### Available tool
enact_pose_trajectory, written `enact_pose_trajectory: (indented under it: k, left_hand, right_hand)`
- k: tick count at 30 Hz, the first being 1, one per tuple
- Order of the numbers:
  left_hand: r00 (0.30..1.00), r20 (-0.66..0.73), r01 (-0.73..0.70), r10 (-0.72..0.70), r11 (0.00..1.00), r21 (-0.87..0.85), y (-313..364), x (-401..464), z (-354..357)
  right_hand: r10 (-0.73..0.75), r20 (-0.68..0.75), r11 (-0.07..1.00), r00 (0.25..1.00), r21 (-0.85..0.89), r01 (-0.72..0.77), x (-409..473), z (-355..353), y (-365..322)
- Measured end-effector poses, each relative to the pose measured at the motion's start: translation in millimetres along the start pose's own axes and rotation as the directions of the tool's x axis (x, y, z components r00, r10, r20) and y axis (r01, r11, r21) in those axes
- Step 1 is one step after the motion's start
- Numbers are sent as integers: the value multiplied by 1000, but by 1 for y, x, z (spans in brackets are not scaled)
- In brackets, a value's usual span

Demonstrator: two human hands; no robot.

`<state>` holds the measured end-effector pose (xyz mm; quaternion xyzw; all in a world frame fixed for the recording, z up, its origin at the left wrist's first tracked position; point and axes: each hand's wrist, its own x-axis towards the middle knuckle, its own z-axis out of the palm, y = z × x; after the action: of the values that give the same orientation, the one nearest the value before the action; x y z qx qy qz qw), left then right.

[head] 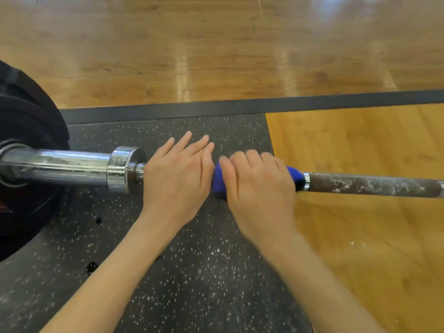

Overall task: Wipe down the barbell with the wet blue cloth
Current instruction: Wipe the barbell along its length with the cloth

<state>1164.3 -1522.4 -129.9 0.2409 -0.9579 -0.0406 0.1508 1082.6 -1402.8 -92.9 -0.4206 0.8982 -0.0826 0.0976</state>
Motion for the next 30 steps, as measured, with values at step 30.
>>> enact_pose_trajectory:
  k: [30]
  left_hand:
    - [996, -76, 42, -42, 999, 3, 31, -114, -26]
  right_hand:
    - [-62, -207, 998, 976, 4, 65, -101, 29, -2]
